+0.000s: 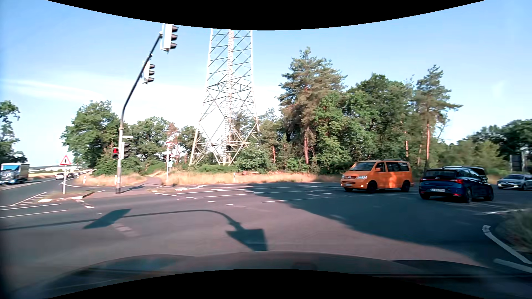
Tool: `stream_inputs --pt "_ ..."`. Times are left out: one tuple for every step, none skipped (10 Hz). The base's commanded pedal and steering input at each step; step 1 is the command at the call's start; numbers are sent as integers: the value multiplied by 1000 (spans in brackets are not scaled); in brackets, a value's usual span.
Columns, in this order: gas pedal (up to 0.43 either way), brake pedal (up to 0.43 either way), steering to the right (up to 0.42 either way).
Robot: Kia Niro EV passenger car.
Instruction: Follow the waypoints while adhering to traffic rules and regulations
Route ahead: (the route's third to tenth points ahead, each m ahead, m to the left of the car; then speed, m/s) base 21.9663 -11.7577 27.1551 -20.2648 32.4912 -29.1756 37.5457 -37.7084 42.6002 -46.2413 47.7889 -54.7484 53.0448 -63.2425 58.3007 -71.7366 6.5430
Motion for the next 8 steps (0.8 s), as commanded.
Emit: stream_inputs --pt "0 0 298" --pt "0 0 298" --pt "0 0 298" --pt "0 0 298" --pt "0 0 298" --pt "0 0 297" --pt "0 0 295" --pt "8 0 291"
